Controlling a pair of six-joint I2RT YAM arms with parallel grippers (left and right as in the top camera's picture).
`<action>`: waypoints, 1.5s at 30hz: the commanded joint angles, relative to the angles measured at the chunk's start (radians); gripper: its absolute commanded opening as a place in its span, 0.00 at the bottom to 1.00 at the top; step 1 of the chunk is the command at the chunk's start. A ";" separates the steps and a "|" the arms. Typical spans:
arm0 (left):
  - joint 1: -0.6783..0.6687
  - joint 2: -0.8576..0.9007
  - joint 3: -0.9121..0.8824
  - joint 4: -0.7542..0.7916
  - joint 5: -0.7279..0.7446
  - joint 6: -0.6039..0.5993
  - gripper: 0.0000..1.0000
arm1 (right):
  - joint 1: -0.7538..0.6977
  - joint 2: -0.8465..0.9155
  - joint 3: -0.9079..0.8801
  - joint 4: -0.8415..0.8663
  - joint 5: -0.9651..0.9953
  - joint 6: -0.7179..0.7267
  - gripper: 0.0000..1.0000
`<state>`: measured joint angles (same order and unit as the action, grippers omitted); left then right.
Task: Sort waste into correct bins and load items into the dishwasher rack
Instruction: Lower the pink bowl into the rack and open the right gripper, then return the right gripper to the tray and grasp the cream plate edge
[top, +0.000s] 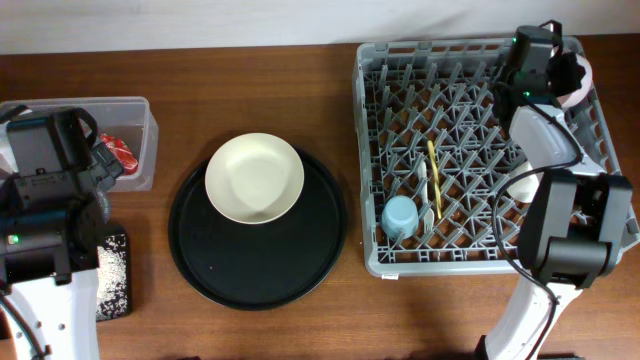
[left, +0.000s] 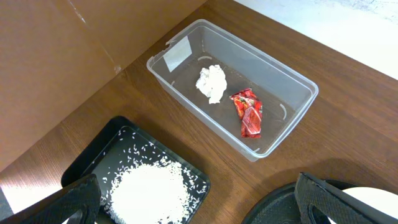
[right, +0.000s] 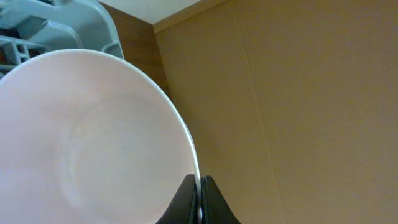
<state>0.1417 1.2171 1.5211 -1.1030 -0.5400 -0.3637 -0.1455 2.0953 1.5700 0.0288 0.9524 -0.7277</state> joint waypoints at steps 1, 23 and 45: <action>0.003 -0.004 0.008 0.001 -0.014 -0.013 1.00 | 0.018 0.012 -0.016 -0.033 -0.036 0.034 0.04; 0.003 -0.004 0.008 0.001 -0.014 -0.014 0.99 | 0.127 0.034 -0.101 -0.057 -0.038 0.063 0.04; 0.003 -0.004 0.008 0.001 -0.014 -0.014 0.99 | 0.396 -0.154 -0.100 -0.195 0.189 0.335 0.91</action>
<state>0.1417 1.2171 1.5211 -1.1034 -0.5400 -0.3637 0.2321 2.0953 1.4696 -0.1047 1.1706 -0.5228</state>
